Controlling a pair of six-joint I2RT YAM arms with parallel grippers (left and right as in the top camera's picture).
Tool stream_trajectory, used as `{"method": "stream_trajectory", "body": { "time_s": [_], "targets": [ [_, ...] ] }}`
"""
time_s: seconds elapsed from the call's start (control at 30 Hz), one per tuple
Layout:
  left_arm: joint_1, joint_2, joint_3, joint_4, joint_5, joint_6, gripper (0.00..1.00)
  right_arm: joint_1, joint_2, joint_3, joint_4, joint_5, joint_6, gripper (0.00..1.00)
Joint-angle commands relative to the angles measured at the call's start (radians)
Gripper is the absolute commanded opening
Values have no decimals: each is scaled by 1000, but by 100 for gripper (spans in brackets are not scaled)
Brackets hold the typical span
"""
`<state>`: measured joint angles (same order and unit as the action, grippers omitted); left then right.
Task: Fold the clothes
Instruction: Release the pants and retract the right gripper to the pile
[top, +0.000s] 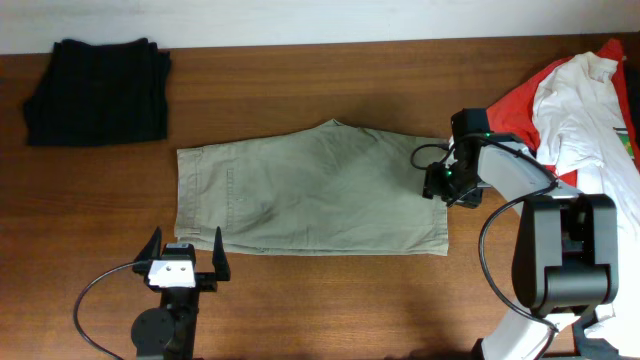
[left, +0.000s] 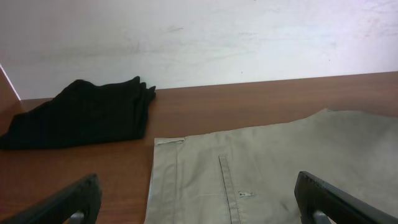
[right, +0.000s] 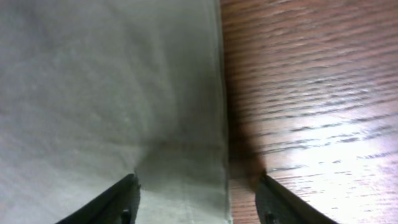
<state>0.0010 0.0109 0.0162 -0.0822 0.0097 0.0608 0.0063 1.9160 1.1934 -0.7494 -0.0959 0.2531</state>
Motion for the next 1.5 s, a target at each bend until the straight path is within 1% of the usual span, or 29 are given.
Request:
{"method": "stream_trajectory", "body": {
  "time_s": [0.0, 0.03, 0.1, 0.17, 0.27, 0.3, 0.33, 0.43, 0.57, 0.73, 0.93, 0.97, 1.0, 1.07, 1.23, 1.27, 1.3, 1.47],
  "targets": [
    [4, -4, -8, 0, -6, 12, 99, 32, 5, -14, 6, -24, -6, 53],
    [4, -4, -8, 0, -6, 12, 99, 36, 5, -14, 8, -24, -6, 50],
    [4, -4, -8, 0, -6, 12, 99, 39, 5, -15, 13, -24, -6, 42],
    [4, -4, -8, 0, -6, 12, 99, 39, 5, -15, 16, -14, -6, 32],
    [4, -4, -8, 0, -6, 12, 99, 38, 5, -15, 21, 26, -6, 14],
    [4, -4, -8, 0, -6, 12, 99, 37, 5, -15, 25, 39, -6, 5],
    [4, -4, -8, 0, -6, 12, 99, 37, 5, -15, 29, 49, -6, 4],
    [4, -4, -8, 0, -6, 12, 99, 37, 5, -7, 32, 107, -6, 4],
    [4, -4, -8, 0, -6, 12, 99, 37, 4, 51, 8, 180, -8, 4],
    [4, -4, -8, 0, -6, 12, 99, 37, 4, 132, -44, 207, -10, 4],
    [4, -4, -8, 0, -6, 12, 99, 37, 4, 139, -64, 217, -10, 4],
    [4, -4, -8, 0, -6, 12, 99, 37, 4, 139, -66, 217, -10, 10],
    [4, -4, -8, 0, -6, 12, 99, 37, 4, 139, -70, 217, -10, 22],
    [4, -4, -8, 0, -6, 12, 99, 37, 4, 139, -77, 217, -10, 62],
    [4, -4, -8, 0, -6, 12, 99, 37, 4, 139, -96, 217, -5, 65],
    [4, -4, -8, 0, -6, 12, 99, 37, 3, 140, -99, 217, -2, 73],
    [4, -4, -8, 0, -6, 12, 99, 37, 3, 141, -100, 217, -2, 100],
    [4, -4, -8, 0, -6, 12, 99, 8, 3, 203, -123, 218, 11, 99]
  ]
}}
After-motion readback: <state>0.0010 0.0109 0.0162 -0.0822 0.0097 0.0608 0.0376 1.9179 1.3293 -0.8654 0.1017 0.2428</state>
